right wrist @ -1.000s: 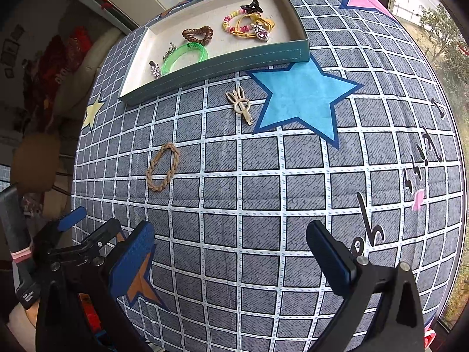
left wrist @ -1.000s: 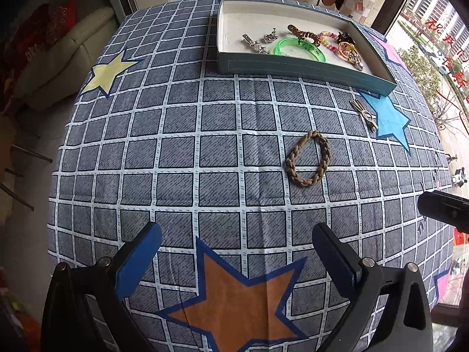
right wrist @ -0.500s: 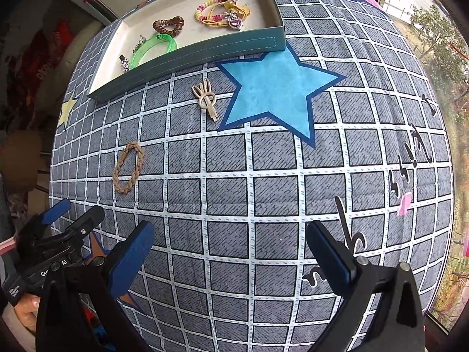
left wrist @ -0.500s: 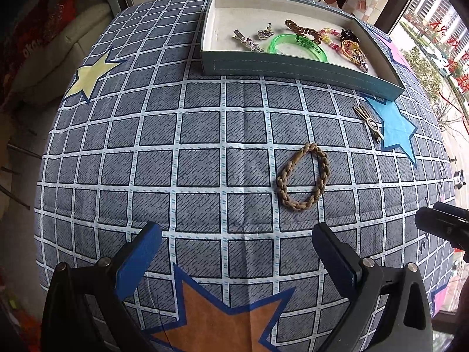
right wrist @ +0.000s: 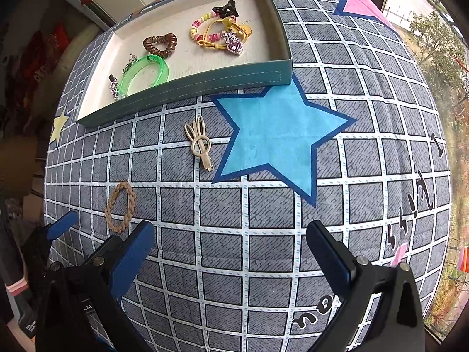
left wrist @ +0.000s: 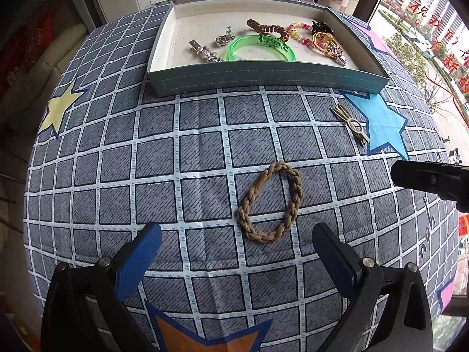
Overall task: Organize jewelry
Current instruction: 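Grasp the braided brown bracelet with the left tool while the right tool grasps the bunny clip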
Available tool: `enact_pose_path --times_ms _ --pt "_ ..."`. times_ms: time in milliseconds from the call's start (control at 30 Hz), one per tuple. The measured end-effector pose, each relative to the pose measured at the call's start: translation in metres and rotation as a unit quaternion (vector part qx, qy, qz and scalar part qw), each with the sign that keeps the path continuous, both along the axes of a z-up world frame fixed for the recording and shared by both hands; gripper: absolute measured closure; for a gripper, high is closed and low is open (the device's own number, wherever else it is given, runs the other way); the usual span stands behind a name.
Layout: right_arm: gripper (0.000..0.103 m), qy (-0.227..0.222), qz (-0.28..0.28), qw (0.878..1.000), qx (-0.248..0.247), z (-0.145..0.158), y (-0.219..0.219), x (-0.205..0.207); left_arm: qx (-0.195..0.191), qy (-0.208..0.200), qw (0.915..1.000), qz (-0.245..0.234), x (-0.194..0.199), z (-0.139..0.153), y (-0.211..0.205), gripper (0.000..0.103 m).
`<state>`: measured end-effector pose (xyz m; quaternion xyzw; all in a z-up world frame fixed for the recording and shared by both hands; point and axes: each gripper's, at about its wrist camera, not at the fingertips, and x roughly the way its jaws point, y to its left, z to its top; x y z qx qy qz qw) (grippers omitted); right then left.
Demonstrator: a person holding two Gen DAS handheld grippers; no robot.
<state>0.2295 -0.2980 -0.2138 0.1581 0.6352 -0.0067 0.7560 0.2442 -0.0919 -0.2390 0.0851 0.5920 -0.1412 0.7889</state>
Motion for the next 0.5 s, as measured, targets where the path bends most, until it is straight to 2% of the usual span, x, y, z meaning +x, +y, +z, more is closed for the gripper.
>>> enact_pose_path --times_ms 300,400,500 --pt "0.001 -0.004 0.020 1.000 -0.016 -0.009 0.013 0.036 0.011 -0.002 0.9999 -0.012 0.008 -0.007 -0.012 0.000" --pt "0.005 0.002 0.033 0.999 -0.025 -0.015 0.022 0.045 0.016 0.001 0.9998 -0.014 0.009 -0.011 -0.012 0.004" --pt "0.015 0.010 0.045 0.998 -0.039 -0.022 0.032 0.053 0.008 -0.003 0.9999 -0.013 0.011 -0.011 -0.016 0.008"
